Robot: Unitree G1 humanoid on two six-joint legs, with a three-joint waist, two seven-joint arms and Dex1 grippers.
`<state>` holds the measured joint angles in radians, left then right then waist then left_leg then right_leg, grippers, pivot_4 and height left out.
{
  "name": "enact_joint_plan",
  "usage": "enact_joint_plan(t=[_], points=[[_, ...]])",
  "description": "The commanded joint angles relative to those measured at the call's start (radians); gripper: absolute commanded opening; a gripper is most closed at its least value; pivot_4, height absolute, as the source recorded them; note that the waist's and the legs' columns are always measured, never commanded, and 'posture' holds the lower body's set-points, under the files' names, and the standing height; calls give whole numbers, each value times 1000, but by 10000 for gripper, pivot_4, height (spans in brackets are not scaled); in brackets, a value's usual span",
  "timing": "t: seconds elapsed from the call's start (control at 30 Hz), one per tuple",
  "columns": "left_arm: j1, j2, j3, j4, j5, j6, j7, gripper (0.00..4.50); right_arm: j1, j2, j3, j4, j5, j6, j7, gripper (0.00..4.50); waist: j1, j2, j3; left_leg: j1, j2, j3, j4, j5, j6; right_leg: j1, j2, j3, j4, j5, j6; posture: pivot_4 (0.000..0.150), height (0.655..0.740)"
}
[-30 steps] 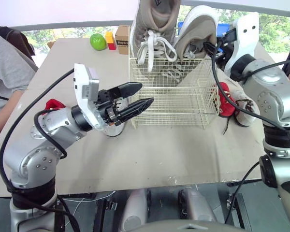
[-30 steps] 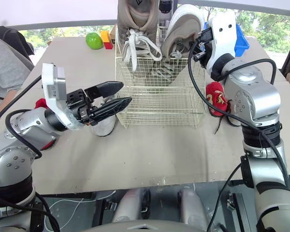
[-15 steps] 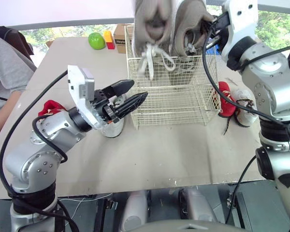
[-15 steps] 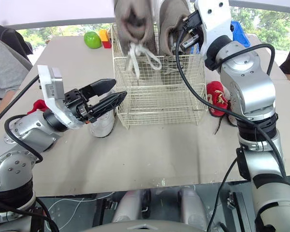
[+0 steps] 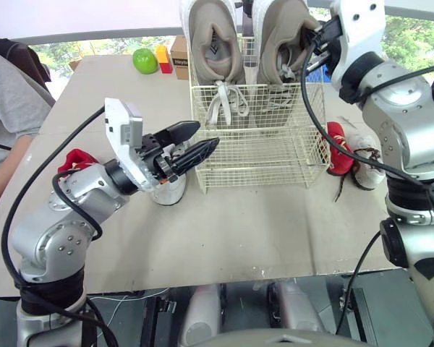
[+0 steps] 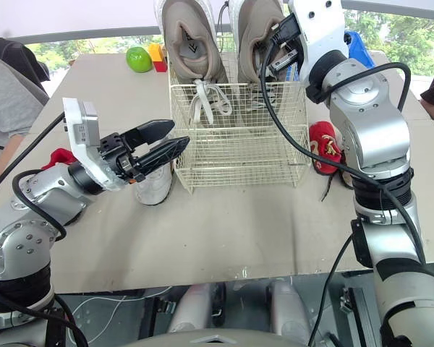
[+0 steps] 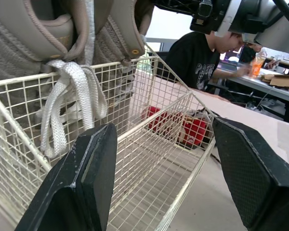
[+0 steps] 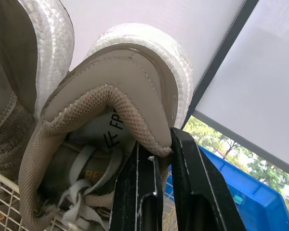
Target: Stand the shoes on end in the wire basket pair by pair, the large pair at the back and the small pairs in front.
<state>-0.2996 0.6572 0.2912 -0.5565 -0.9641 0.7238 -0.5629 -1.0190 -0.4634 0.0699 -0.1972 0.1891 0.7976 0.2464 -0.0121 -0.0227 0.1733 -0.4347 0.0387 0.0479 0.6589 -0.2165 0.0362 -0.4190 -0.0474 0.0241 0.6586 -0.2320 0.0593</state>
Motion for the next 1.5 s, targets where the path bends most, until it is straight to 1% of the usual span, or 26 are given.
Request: enact_joint_plan(t=[0.03,0.1,0.13,0.17,0.2,0.23,0.27,0.47,0.5,0.57,0.6,0.63,0.67,0.77,0.8,0.87,0.93,0.97,1.03,1.1,1.17,1.27,1.33,1.4,1.5], points=[[15,0,8,-38,-14,-21,-5,34348,-44,6,-65,-44,31,54,16,462,0,0,0,0,0,0,0,0,0,0,0,0,0,0,0,1500,7400],[37,-2,8,-52,-18,-20,-2,34348,-14,17,-77,-20,69,81,50,462,-1,0,0,0,0,0,0,0,0,0,0,0,0,0,0,1500,7400],[47,-1,9,-58,-19,-19,-1,34348,-1,21,-86,-13,73,84,50,6441,-1,0,0,0,0,0,0,0,0,0,0,0,0,0,0,1500,7400],[64,-1,22,-63,-26,-18,5,34348,14,9,-100,-29,71,72,54,6831,-1,0,0,0,0,0,0,0,0,0,0,0,0,0,0,1500,7400],[78,1,34,-68,-34,-17,9,34348,24,0,-110,-44,70,65,57,10851,-1,0,0,1,0,0,0,0,0,0,0,0,0,-1,-1,1500,7400],[96,1,46,-71,-39,-18,12,34348,44,-16,-126,-72,84,63,76,16608,0,0,0,1,0,0,0,0,0,1,0,0,0,-2,-3,1500,7400],[116,1,56,-75,-43,-19,13,34348,70,-39,-136,-97,86,46,98,18785,1,0,0,0,0,0,0,0,0,0,-1,0,0,-2,-3,1500,7400],[187,-11,109,-68,-104,-20,41,34348,183,-110,-214,-197,146,6,177,18785,-2,0,0,1,1,0,-2,0,0,0,-1,0,-1,-2,-3,1500,7400],[205,-8,132,-59,-122,-11,52,34348,220,-125,-240,-228,182,-10,222,18785,-2,0,0,2,1,0,-2,0,0,0,-1,0,-1,-2,-3,1500,7400],[260,16,181,-30,-137,14,54,34348,306,-148,-319,-289,303,-6,332,18785,-1,0,0,2,1,0,-2,0,0,1,-1,0,-1,-2,-3,1500,7400],[294,39,205,-18,-139,25,30,34348,371,-170,-344,-325,355,-16,402,22893,-1,0,0,3,1,0,-3,0,0,2,-1,0,-1,-2,-3,1500,7400],[321,58,229,-5,-172,50,20,34348,443,-195,-364,-363,394,-30,466,24518,-1,0,0,3,2,0,-5,0,0,1,-1,0,-2,-2,-3,1500,7400],[343,78,239,-3,-189,63,-4,34348,502,-208,-389,-392,434,-24,497,27334,1,0,0,3,2,0,-5,0,0,1,-1,0,-3,-2,-3,1500,7400],[378,117,221,-39,-210,66,-81,34348,665,-252,-446,-457,491,12,515,42377,2,0,0,3,2,0,-6,0,0,1,-1,-1,-3,-3,-5,1500,7400],[378,116,214,-56,-233,67,-94,34348,723,-264,-474,-480,501,15,516,43862,6,0,0,3,2,0,-6,0,0,1,-2,-1,-3,-3,-5,1500,7400],[387,119,198,-94,-254,58,-136,34348,812,-272,-525,-500,456,23,440,43862,7,0,0,3,2,0,-6,0,0,3,-4,-2,-5,-3,-5,1500,7400],[409,135,166,-132,-225,49,-192,34348,877,-273,-577,-508,396,73,324,43862,4,0,0,4,2,1,-5,0,0,3,-4,-1,-6,-3,-5,1500,7400],[412,141,152,-143,-214,46,-204,34348,894,-274,-593,-512,389,91,293,43862,4,0,0,4,2,1,-5,0,0,4,-5,-1,-6,-3,-5,1500,7400],[394,127,62,-196,-172,22,-217,34348,979,-270,-608,-505,340,195,205,43862,5,0,-1,4,1,1,-5,0,0,3,-5,0,-7,-3,-5,1500,7400],[364,118,-6,-221,-133,-1,-222,34348,999,-258,-580,-469,298,230,139,43862,6,0,-1,3,1,0,-5,0,0,4,-5,-1,-7,-4,-6,1500,7400],[336,109,-33,-220,-120,-12,-208,34348,976,-237,-559,-435,282,243,97,43862,2,0,-1,3,1,1,-5,0,0,4,-5,0,-7,-3,-6,1500,7400],[291,103,-52,-214,-147,-9,-185,34348,928,-196,-518,-376,247,256,30,43862,-2,1,-1,4,1,1,-5,0,0,3,-2,1,-7,-3,-6,1500,7400],[274,99,-62,-213,-156,-6,-170,34348,914,-182,-491,-351,231,237,19,43862,-1,1,-1,4,0,1,-5,0,0,3,-1,1,-7,-3,-6,1500,7400],[259,94,-73,-214,-153,-8,-154,34348,899,-159,-441,-295,191,202,-7,43862,-1,1,-1,3,0,0,-5,0,0,3,0,1,-8,-4,-6,1500,7400],[261,88,-76,-223,-158,-7,-131,34348,820,-97,-416,-156,165,152,-43,43862,-3,0,-1,3,0,0,-6,0,0,4,0,1,-9,-4,-6,1500,7400]])
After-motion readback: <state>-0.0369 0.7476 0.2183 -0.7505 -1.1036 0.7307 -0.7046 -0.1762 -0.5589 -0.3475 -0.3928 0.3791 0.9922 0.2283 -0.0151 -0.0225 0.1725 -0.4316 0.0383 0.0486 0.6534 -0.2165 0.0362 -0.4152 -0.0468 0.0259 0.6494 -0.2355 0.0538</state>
